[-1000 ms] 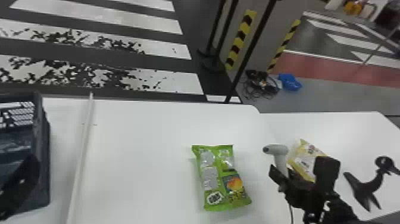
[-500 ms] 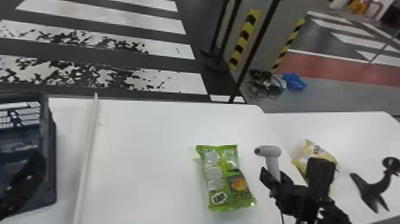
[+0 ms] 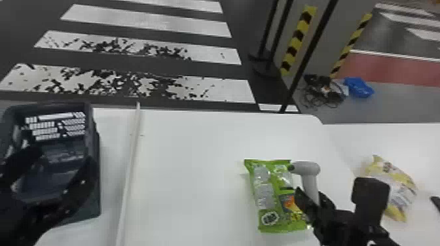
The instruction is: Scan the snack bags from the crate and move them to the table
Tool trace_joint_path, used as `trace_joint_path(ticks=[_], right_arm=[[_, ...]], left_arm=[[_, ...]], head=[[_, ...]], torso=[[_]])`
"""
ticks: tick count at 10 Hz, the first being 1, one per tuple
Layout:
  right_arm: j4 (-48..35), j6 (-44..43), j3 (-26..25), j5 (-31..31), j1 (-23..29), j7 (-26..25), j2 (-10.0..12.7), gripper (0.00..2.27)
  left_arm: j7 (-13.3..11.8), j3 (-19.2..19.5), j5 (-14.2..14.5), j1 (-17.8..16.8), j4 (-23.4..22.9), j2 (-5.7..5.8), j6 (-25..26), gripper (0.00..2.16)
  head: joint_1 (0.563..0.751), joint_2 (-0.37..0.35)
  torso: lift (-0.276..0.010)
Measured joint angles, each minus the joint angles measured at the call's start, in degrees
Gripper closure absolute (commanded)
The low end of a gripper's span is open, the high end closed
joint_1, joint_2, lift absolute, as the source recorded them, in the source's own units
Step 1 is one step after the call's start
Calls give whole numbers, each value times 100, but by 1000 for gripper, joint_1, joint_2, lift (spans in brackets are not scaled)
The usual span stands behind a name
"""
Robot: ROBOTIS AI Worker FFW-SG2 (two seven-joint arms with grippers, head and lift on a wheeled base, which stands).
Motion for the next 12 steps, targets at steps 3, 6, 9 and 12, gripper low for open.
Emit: trace_joint_path(ticks=[3,6,9,12], right_arm=[[68,-8,561,435,-151,-18,43,2135],[348,-159,893,667,-404,-16,56,2135],[764,-249,1016,742,-713,-16,43,2135],[1189,-251,1146,804,-1017,-11,6,2135]], left_arm=[[-53,2,115,0,-20,0,-6,9],[-52,-31,80,28,-38,0,-6,9],[-43,-46,50,89,-99,0,-6,9],[-42,-45,23,159,-163,-9,6,9]], head=[[695,-139],[695,-110],[695,-105],[695,-98]], torso=[[-95],[-95],[-95],[-95]])
